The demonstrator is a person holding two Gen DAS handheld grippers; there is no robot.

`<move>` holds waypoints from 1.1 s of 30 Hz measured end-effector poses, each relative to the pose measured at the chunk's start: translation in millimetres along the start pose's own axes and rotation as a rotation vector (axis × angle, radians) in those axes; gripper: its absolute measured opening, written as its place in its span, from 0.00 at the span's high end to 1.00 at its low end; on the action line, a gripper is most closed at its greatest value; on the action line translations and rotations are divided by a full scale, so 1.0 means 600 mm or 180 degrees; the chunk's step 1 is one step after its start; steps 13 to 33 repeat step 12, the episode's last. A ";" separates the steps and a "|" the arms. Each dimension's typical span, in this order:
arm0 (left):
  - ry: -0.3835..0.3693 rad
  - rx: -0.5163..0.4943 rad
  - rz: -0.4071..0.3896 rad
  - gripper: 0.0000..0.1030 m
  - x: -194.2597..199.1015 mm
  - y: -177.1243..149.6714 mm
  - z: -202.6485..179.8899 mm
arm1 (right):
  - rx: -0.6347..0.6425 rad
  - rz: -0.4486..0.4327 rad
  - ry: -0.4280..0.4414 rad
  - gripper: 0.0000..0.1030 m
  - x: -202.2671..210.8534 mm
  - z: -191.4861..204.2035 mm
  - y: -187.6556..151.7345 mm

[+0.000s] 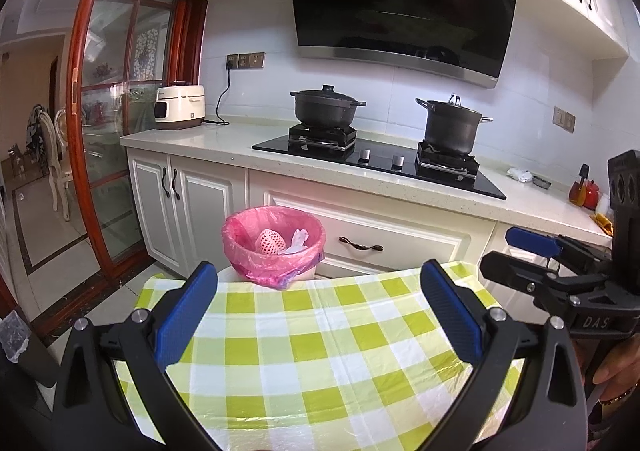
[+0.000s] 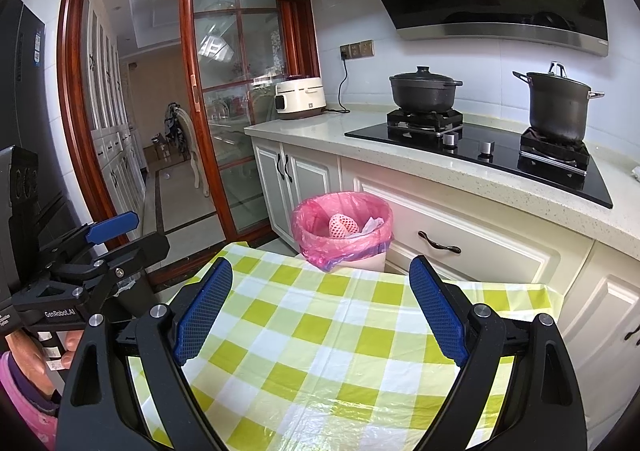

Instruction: Collect trash

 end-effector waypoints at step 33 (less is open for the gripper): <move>-0.0002 -0.0064 0.0006 0.04 0.002 -0.004 -0.003 | -0.0005 -0.0008 -0.0003 0.18 0.001 0.002 -0.001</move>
Point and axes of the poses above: each gripper's, at about its wrist camera, not at the fingertips, and x roughly against the way its jaws point, z to its left, y to its top, the point moved 5 cm from there along -x, roughly the way its jaws point, and after that the axes turned 12 degrees about y, right-handed, at the moved point
